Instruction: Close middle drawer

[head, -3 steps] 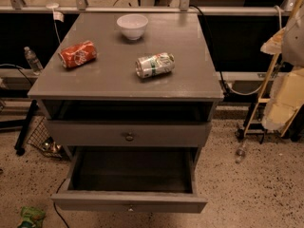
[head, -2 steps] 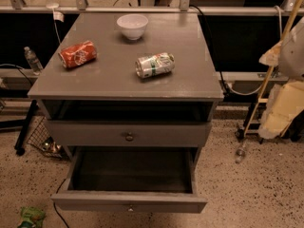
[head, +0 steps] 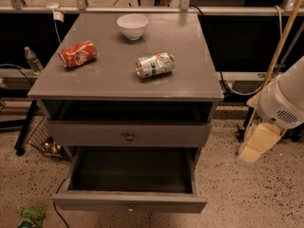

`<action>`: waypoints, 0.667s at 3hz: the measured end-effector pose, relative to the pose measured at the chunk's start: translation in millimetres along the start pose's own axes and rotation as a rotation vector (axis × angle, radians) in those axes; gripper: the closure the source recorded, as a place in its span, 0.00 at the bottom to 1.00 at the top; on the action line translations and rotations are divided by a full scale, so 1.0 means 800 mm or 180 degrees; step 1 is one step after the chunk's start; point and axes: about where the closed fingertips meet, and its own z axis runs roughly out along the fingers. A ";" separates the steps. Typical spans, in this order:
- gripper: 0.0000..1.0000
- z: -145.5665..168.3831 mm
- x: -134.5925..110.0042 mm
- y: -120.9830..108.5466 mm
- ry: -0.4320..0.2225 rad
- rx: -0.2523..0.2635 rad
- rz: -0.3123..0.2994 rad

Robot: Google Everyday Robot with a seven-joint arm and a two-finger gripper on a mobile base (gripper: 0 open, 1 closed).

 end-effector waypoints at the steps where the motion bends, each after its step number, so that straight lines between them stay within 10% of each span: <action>1: 0.00 0.079 0.012 0.013 0.0079 -0.0314 0.0213; 2: 0.00 0.093 0.016 0.016 0.0098 -0.0378 0.0257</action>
Offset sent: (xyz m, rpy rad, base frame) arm -0.0015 0.0109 -0.0611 0.0272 0.1081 -0.0350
